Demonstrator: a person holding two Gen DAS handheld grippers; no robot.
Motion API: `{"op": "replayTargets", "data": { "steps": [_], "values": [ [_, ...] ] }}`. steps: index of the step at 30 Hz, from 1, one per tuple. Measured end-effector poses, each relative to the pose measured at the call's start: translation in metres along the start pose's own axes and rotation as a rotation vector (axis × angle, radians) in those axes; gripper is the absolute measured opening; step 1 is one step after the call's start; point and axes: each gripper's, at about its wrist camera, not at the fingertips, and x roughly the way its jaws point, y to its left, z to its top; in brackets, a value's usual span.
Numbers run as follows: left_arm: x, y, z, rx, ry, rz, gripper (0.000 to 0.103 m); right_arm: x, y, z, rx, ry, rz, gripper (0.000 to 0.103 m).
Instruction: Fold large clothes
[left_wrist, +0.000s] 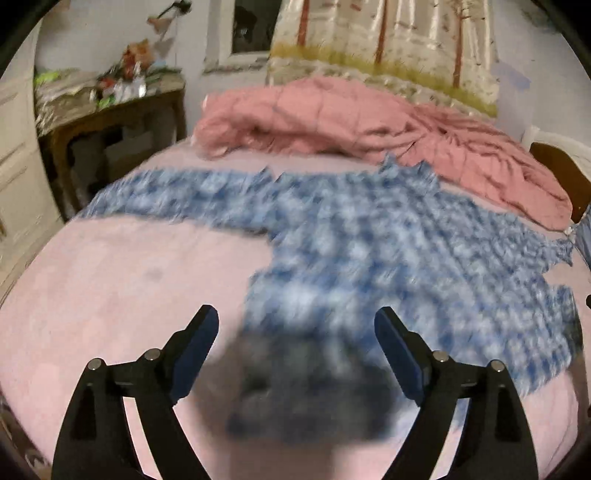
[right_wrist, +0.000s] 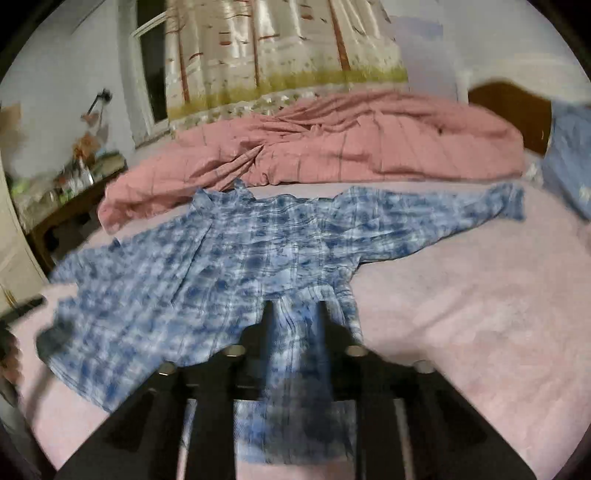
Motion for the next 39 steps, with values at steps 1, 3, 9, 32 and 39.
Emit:
{"op": "replayTargets", "data": {
  "steps": [1, 3, 9, 32, 39],
  "values": [
    [0.001, 0.008, -0.008, -0.004, 0.021, 0.004, 0.086, -0.003, 0.005, -0.007, -0.007, -0.01, -0.029, 0.062],
    [0.006, 0.017, -0.029, 0.007, 0.069, 0.027, 0.086, -0.007, 0.002, -0.019, -0.007, -0.003, -0.058, 0.062],
    [0.019, 0.039, -0.066, -0.006, 0.141, -0.012, 0.078, -0.001, -0.026, -0.049, 0.103, 0.091, -0.035, 0.062],
    [0.013, 0.066, -0.07, -0.08, 0.083, 0.069, 0.027, 0.008, -0.052, -0.072, 0.266, 0.182, -0.04, 0.012],
    [-0.033, 0.024, -0.04, 0.018, -0.067, -0.002, 0.047, -0.042, -0.034, -0.045, 0.13, -0.075, -0.278, 0.048]
  ]
}}
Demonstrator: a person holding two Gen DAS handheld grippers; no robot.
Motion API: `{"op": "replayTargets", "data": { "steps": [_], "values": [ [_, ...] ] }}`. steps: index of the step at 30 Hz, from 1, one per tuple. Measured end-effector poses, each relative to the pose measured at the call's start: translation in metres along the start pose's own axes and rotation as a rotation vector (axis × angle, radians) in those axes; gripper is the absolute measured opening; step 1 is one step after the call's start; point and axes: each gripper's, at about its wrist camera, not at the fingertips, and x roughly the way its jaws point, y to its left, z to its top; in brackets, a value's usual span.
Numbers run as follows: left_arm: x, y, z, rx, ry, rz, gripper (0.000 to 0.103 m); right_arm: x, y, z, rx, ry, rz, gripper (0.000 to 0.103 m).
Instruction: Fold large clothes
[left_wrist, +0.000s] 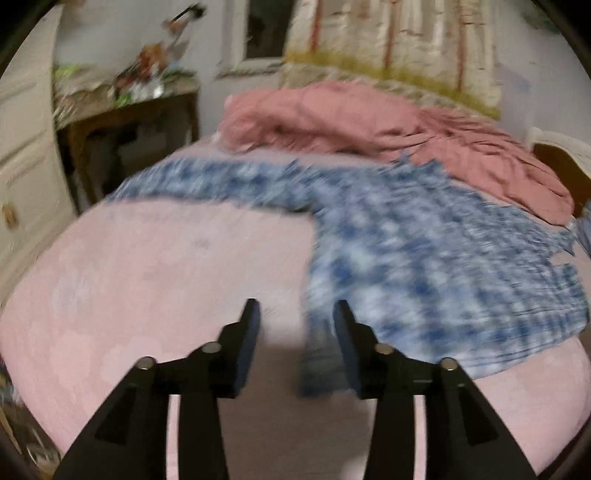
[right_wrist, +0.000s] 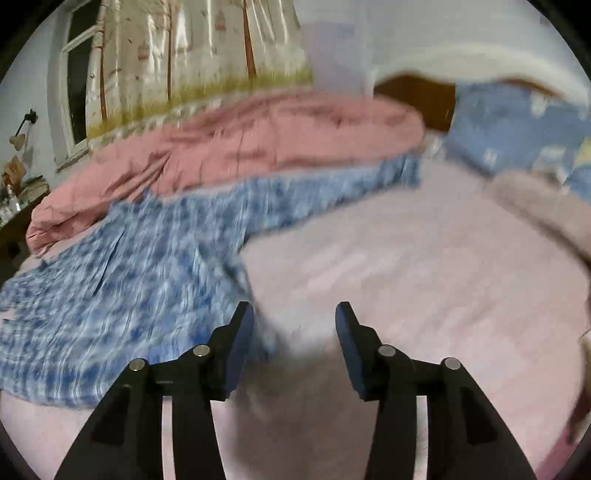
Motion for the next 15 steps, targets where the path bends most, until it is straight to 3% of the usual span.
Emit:
{"op": "replayTargets", "data": {
  "steps": [2, 4, 6, 8, 10, 12, 15],
  "values": [
    [-0.003, -0.022, 0.013, 0.035, -0.005, -0.032, 0.058, -0.012, 0.012, 0.011, -0.043, -0.043, 0.04, 0.051],
    [0.0, -0.045, 0.024, 0.066, -0.011, -0.048, 0.066, -0.013, 0.028, 0.025, -0.082, -0.031, 0.129, 0.054],
    [0.01, -0.067, 0.034, 0.079, -0.004, -0.059, 0.066, -0.002, 0.043, 0.036, -0.089, 0.036, 0.214, 0.054],
    [0.031, -0.081, 0.042, 0.072, 0.041, -0.081, 0.067, 0.024, 0.058, 0.044, -0.082, 0.154, 0.321, 0.054],
    [0.058, -0.094, 0.046, 0.059, 0.091, -0.095, 0.067, 0.057, 0.069, 0.043, -0.078, 0.274, 0.372, 0.054],
    [0.079, -0.101, 0.044, 0.071, 0.118, -0.065, 0.067, 0.085, 0.073, 0.039, -0.072, 0.341, 0.357, 0.051],
    [0.108, -0.098, 0.036, 0.075, 0.142, -0.016, 0.067, 0.124, 0.066, 0.031, -0.056, 0.353, 0.217, 0.044]
  ]
}}
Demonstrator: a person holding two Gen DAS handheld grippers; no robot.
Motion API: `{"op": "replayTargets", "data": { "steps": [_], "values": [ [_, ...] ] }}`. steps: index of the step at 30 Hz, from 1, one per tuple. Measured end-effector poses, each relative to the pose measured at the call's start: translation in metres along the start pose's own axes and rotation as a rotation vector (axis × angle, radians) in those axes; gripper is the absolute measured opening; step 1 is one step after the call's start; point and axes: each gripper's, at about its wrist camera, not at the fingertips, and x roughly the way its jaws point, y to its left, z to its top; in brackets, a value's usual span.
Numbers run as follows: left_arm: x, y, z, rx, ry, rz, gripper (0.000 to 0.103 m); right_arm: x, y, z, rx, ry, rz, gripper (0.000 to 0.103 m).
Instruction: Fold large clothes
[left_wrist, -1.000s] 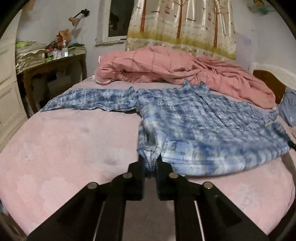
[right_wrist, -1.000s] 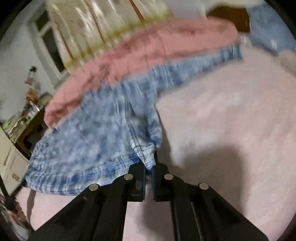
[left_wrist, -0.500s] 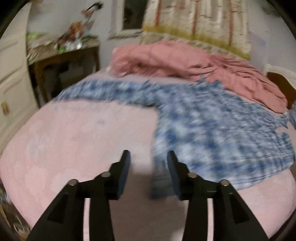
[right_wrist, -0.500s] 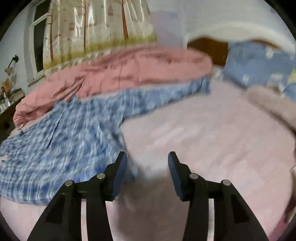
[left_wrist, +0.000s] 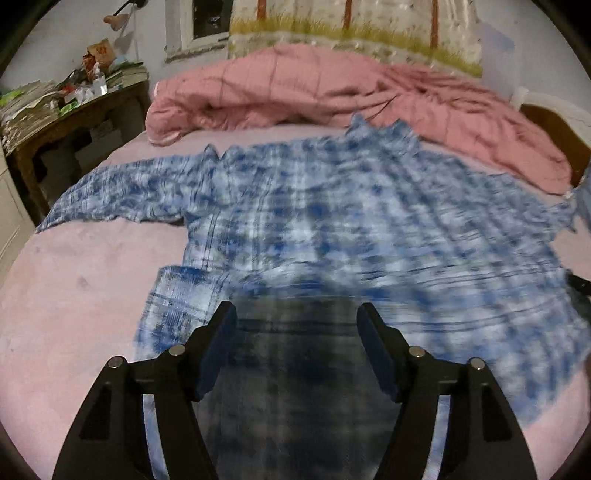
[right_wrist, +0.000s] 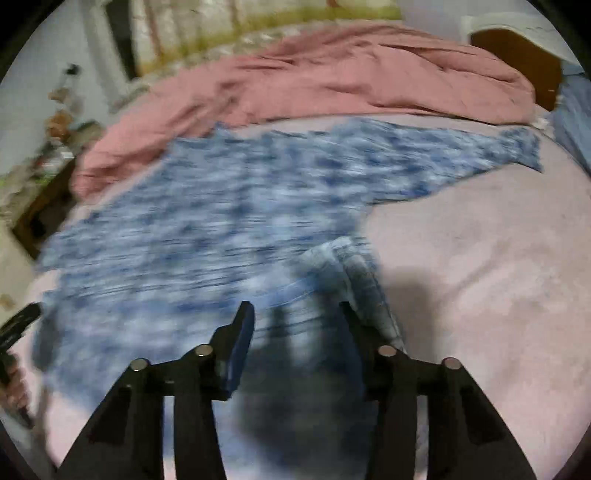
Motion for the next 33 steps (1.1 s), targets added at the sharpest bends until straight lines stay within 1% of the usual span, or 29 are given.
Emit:
{"op": "replayTargets", "data": {
  "steps": [2, 3, 4, 5, 6, 8, 10, 11, 12, 14, 15, 16, 17, 18, 19, 21, 22, 24, 25, 26, 27, 28, 29, 31, 32, 33],
  "values": [
    [0.014, 0.008, -0.008, -0.014, 0.009, 0.014, 0.067, 0.016, -0.018, 0.0, 0.047, 0.014, -0.061, 0.044],
    [0.022, 0.012, -0.011, -0.031, 0.031, 0.011, 0.067, 0.02, -0.026, -0.003, 0.057, 0.016, -0.087, 0.044],
    [0.027, 0.014, -0.012, -0.041, 0.053, 0.002, 0.067, 0.024, -0.034, -0.004, 0.067, 0.009, -0.094, 0.044],
    [0.026, 0.015, -0.012, -0.043, 0.047, -0.002, 0.067, 0.024, -0.038, -0.005, 0.078, -0.003, -0.074, 0.044],
    [0.021, 0.014, -0.012, -0.044, 0.024, -0.003, 0.067, 0.019, -0.04, -0.006, 0.087, -0.024, -0.058, 0.044],
    [0.007, 0.012, -0.012, -0.034, -0.037, 0.018, 0.067, -0.003, -0.037, -0.009, 0.071, -0.124, -0.047, 0.044],
    [-0.004, 0.007, -0.01, -0.014, -0.074, 0.042, 0.067, -0.028, -0.028, -0.013, 0.04, -0.255, -0.04, 0.044],
    [-0.012, 0.005, -0.008, -0.011, -0.094, 0.045, 0.067, -0.041, -0.023, -0.016, 0.025, -0.317, -0.015, 0.047],
    [-0.018, 0.006, -0.005, -0.016, -0.107, 0.041, 0.067, -0.051, -0.017, -0.017, 0.01, -0.357, 0.003, 0.052],
    [-0.036, 0.01, 0.001, -0.026, -0.139, 0.023, 0.067, -0.068, 0.002, -0.016, -0.061, -0.41, 0.01, 0.095],
    [-0.042, 0.013, 0.005, -0.03, -0.153, 0.023, 0.072, -0.075, 0.013, -0.015, -0.109, -0.43, -0.003, 0.099],
    [-0.05, 0.02, 0.009, -0.038, -0.166, 0.028, 0.078, -0.083, 0.026, -0.012, -0.156, -0.455, -0.035, 0.099],
    [-0.055, 0.026, 0.014, -0.047, -0.169, 0.031, 0.081, -0.088, 0.036, -0.009, -0.182, -0.467, -0.055, 0.099],
    [-0.058, 0.036, 0.021, -0.054, -0.166, 0.033, 0.087, -0.095, 0.046, -0.006, -0.206, -0.475, -0.06, 0.1],
    [-0.06, 0.047, 0.028, -0.061, -0.167, 0.042, 0.091, -0.101, 0.056, -0.001, -0.229, -0.484, -0.047, 0.102],
    [-0.058, 0.072, 0.044, -0.092, -0.182, 0.095, 0.095, -0.111, 0.071, 0.011, -0.264, -0.502, -0.032, 0.103],
    [-0.056, 0.084, 0.052, -0.103, -0.186, 0.107, 0.098, -0.115, 0.083, 0.019, -0.288, -0.515, -0.037, 0.103],
    [-0.05, 0.106, 0.068, -0.096, -0.195, 0.116, 0.1, -0.123, 0.105, 0.032, -0.333, -0.541, -0.037, 0.103],
    [-0.046, 0.113, 0.077, -0.088, -0.216, 0.156, 0.1, -0.127, 0.116, 0.036, -0.337, -0.561, -0.03, 0.103],
    [-0.043, 0.119, 0.086, -0.085, -0.248, 0.207, 0.1, -0.129, 0.124, 0.041, -0.33, -0.583, -0.015, 0.103],
    [-0.04, 0.124, 0.094, -0.086, -0.268, 0.238, 0.1, -0.129, 0.134, 0.046, -0.317, -0.603, 0.009, 0.103],
    [-0.036, 0.129, 0.105, -0.088, -0.282, 0.25, 0.1, -0.127, 0.145, 0.054, -0.294, -0.617, 0.042, 0.103],
    [-0.03, 0.134, 0.117, -0.096, -0.284, 0.24, 0.1, -0.122, 0.151, 0.061, -0.269, -0.619, 0.071, 0.103],
    [-0.019, 0.141, 0.139, -0.123, -0.291, 0.211, 0.1, -0.107, 0.164, 0.08, -0.188, -0.596, 0.148, 0.103],
    [-0.016, 0.144, 0.149, -0.137, -0.304, 0.207, 0.1, -0.097, 0.169, 0.091, -0.14, -0.579, 0.172, 0.103],
    [-0.012, 0.146, 0.158, -0.146, -0.32, 0.205, 0.1, -0.085, 0.174, 0.104, -0.087, -0.554, 0.175, 0.103]
  ]
}}
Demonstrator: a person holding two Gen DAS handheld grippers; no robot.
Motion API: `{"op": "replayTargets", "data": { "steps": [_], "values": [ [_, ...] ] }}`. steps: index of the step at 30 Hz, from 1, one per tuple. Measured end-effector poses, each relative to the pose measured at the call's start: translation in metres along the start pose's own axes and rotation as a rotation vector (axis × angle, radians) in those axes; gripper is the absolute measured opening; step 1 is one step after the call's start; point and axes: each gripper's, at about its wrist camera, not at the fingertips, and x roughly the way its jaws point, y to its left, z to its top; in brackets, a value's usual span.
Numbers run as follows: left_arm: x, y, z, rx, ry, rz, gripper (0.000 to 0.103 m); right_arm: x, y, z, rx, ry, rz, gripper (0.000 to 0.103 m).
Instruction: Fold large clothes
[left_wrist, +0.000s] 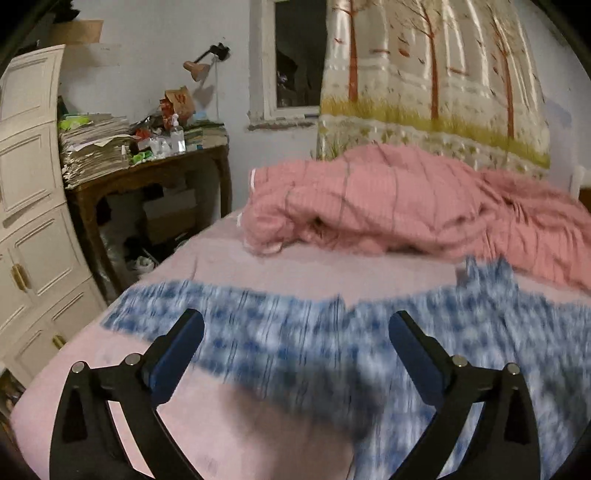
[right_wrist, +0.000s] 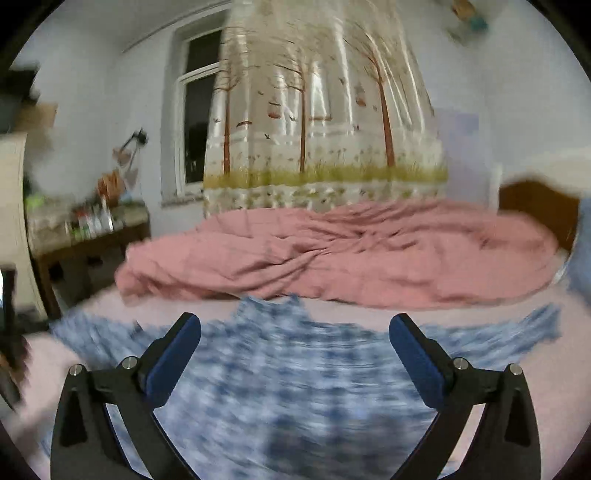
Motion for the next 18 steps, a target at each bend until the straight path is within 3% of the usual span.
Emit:
{"op": "replayTargets", "data": {
  "steps": [3, 7, 9, 11, 15, 18],
  "values": [
    [0.015, 0.009, 0.012, -0.052, -0.047, -0.025, 0.1, 0.051, 0.001, 0.009, 0.082, 0.112, -0.033, 0.103],
    [0.054, 0.059, -0.012, -0.153, 0.012, -0.008, 0.099, 0.077, 0.003, -0.013, 0.017, 0.145, -0.053, 0.103],
    [0.079, 0.092, -0.027, -0.178, 0.073, 0.072, 0.094, 0.085, 0.002, -0.033, -0.049, 0.172, -0.087, 0.103],
    [0.106, 0.134, -0.042, -0.273, 0.154, 0.128, 0.09, 0.098, -0.003, -0.049, -0.068, 0.218, -0.116, 0.103],
    [0.141, 0.194, -0.071, -0.486, 0.301, 0.17, 0.089, 0.117, -0.011, -0.064, -0.023, 0.296, -0.085, 0.103],
    [0.155, 0.215, -0.088, -0.621, 0.368, 0.132, 0.087, 0.118, -0.007, -0.069, -0.047, 0.295, -0.085, 0.103]
  ]
}}
